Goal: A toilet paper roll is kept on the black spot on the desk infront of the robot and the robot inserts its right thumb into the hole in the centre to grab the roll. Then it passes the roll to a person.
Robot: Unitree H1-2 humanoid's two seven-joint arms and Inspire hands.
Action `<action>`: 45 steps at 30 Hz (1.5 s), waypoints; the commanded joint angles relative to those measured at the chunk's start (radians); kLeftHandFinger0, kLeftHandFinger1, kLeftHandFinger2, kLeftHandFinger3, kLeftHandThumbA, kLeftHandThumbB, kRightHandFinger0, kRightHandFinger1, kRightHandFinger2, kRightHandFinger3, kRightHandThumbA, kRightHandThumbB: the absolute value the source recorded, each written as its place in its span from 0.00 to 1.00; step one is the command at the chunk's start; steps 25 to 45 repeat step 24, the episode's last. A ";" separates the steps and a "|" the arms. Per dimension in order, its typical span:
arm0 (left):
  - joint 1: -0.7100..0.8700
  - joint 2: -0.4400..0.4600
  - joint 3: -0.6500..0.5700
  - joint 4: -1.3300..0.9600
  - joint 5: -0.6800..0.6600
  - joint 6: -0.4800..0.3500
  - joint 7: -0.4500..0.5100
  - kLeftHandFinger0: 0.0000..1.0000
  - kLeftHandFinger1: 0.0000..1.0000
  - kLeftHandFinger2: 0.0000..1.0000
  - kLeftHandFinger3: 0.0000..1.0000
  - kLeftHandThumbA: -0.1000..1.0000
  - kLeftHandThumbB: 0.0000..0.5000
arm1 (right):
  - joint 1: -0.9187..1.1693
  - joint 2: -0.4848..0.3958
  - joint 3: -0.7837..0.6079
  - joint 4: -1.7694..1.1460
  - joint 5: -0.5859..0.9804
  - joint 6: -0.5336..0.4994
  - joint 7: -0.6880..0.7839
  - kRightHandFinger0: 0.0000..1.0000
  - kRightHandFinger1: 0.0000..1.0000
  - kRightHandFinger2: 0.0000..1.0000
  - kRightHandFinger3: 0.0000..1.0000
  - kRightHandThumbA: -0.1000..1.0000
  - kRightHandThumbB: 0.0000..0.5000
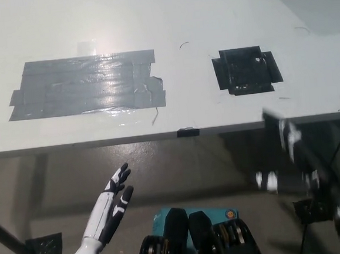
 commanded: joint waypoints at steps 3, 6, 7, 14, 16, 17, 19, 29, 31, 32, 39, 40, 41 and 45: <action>0.021 -0.007 0.010 -0.021 -0.057 -0.042 -0.008 1.00 1.00 1.00 1.00 1.00 0.37 | 0.048 0.032 -0.026 0.092 0.123 -0.255 0.017 1.00 1.00 1.00 1.00 1.00 0.68; 0.047 -0.013 0.001 -0.016 -0.061 -0.054 -0.010 1.00 1.00 1.00 1.00 1.00 0.37 | 0.075 0.052 -0.037 0.174 0.141 -0.294 0.012 1.00 1.00 1.00 1.00 1.00 0.69; 0.047 -0.013 0.001 -0.016 -0.062 -0.054 -0.010 1.00 1.00 1.00 1.00 1.00 0.37 | 0.075 0.052 -0.037 0.176 0.142 -0.297 0.012 1.00 1.00 1.00 1.00 1.00 0.69; 0.030 -0.015 -0.002 0.002 -0.065 -0.056 -0.012 1.00 1.00 1.00 1.00 1.00 0.36 | 0.065 0.041 -0.027 0.267 0.129 -0.342 0.025 1.00 1.00 1.00 1.00 1.00 0.80; 0.033 -0.020 0.001 -0.004 -0.075 -0.057 -0.010 1.00 1.00 1.00 1.00 1.00 0.34 | 0.067 0.042 -0.028 0.272 0.139 -0.348 0.029 1.00 1.00 1.00 1.00 1.00 0.80; 0.033 -0.021 0.002 -0.006 -0.078 -0.053 -0.011 1.00 1.00 1.00 1.00 1.00 0.35 | 0.066 0.041 -0.028 0.277 0.145 -0.350 0.031 1.00 1.00 1.00 1.00 1.00 0.79; 0.033 -0.023 0.004 -0.009 -0.083 -0.048 -0.012 1.00 1.00 1.00 1.00 1.00 0.36 | 0.065 0.040 -0.029 0.284 0.155 -0.353 0.033 1.00 1.00 1.00 1.00 1.00 0.78; 0.043 -0.021 0.013 -0.012 -0.108 -0.052 -0.015 1.00 1.00 1.00 1.00 1.00 0.36 | 0.067 0.040 -0.024 0.281 0.174 -0.334 0.044 1.00 1.00 1.00 1.00 1.00 0.69; 0.043 -0.021 0.013 -0.012 -0.108 -0.052 -0.015 1.00 1.00 1.00 1.00 1.00 0.36 | 0.067 0.040 -0.024 0.281 0.174 -0.334 0.044 1.00 1.00 1.00 1.00 1.00 0.69; 0.043 -0.021 0.013 -0.012 -0.108 -0.052 -0.015 1.00 1.00 1.00 1.00 1.00 0.36 | 0.067 0.040 -0.024 0.281 0.174 -0.334 0.044 1.00 1.00 1.00 1.00 1.00 0.69; 0.043 -0.021 0.013 -0.012 -0.108 -0.052 -0.015 1.00 1.00 1.00 1.00 1.00 0.36 | 0.067 0.040 -0.024 0.281 0.174 -0.334 0.044 1.00 1.00 1.00 1.00 1.00 0.69; 0.043 -0.021 0.013 -0.012 -0.108 -0.052 -0.015 1.00 1.00 1.00 1.00 1.00 0.36 | 0.067 0.040 -0.024 0.281 0.174 -0.334 0.044 1.00 1.00 1.00 1.00 1.00 0.69; 0.043 -0.021 0.013 -0.012 -0.108 -0.052 -0.015 1.00 1.00 1.00 1.00 1.00 0.36 | 0.067 0.040 -0.024 0.281 0.174 -0.334 0.044 1.00 1.00 1.00 1.00 1.00 0.69; 0.043 -0.021 0.013 -0.012 -0.108 -0.052 -0.015 1.00 1.00 1.00 1.00 1.00 0.36 | 0.067 0.040 -0.024 0.281 0.174 -0.334 0.044 1.00 1.00 1.00 1.00 1.00 0.69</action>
